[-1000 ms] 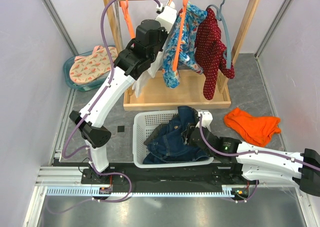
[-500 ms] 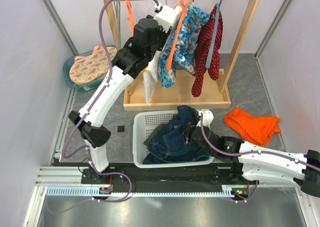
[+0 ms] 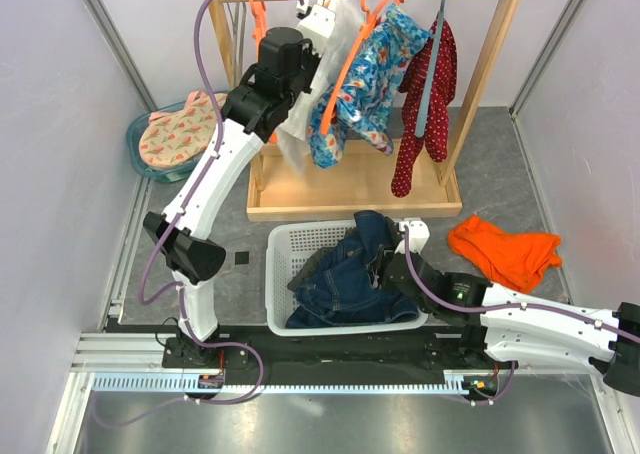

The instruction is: Remove the skirt from the hanger

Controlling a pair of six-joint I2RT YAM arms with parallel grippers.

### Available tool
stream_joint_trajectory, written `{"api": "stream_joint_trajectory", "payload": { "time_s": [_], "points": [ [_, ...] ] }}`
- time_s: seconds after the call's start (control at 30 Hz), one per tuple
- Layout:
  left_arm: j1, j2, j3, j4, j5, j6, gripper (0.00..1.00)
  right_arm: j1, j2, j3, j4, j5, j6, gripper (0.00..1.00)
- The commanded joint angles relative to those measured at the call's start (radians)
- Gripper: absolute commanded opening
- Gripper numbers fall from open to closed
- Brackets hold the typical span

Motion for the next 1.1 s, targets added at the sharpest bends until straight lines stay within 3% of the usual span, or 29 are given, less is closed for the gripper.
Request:
{"api": "stream_joint_trajectory", "payload": {
  "time_s": [0.0, 0.2, 0.47, 0.57, 0.6, 0.9, 1.07],
  "points": [
    [0.030, -0.028, 0.045, -0.041, 0.045, -0.033, 0.02, -0.003, 0.012, 0.052, -0.013, 0.027, -0.023, 0.51],
    [0.037, -0.108, 0.138, -0.060, 0.110, -0.075, 0.02, -0.006, 0.041, 0.043, 0.018, 0.007, -0.028, 0.51],
    [0.035, -0.298, 0.100, -0.067, 0.222, -0.095, 0.02, -0.005, 0.027, 0.055, 0.030, 0.002, -0.048, 0.55],
    [0.034, -0.357, 0.054, -0.086, 0.239, -0.107, 0.02, -0.005, 0.018, 0.044, 0.027, 0.010, -0.043, 0.61],
    [0.034, -0.371, 0.045, -0.092, 0.245, -0.111, 0.02, -0.005, 0.017, 0.043, 0.027, 0.011, -0.043, 0.69],
    [0.015, -0.549, -0.073, -0.247, 0.361, -0.157, 0.02, -0.003, -0.109, 0.139, 0.051, -0.075, -0.117, 0.96],
    [0.012, -0.615, -0.113, -0.313, 0.482, -0.180, 0.02, -0.005, -0.154, 0.231, 0.143, -0.208, -0.180, 0.98]
  ]
}}
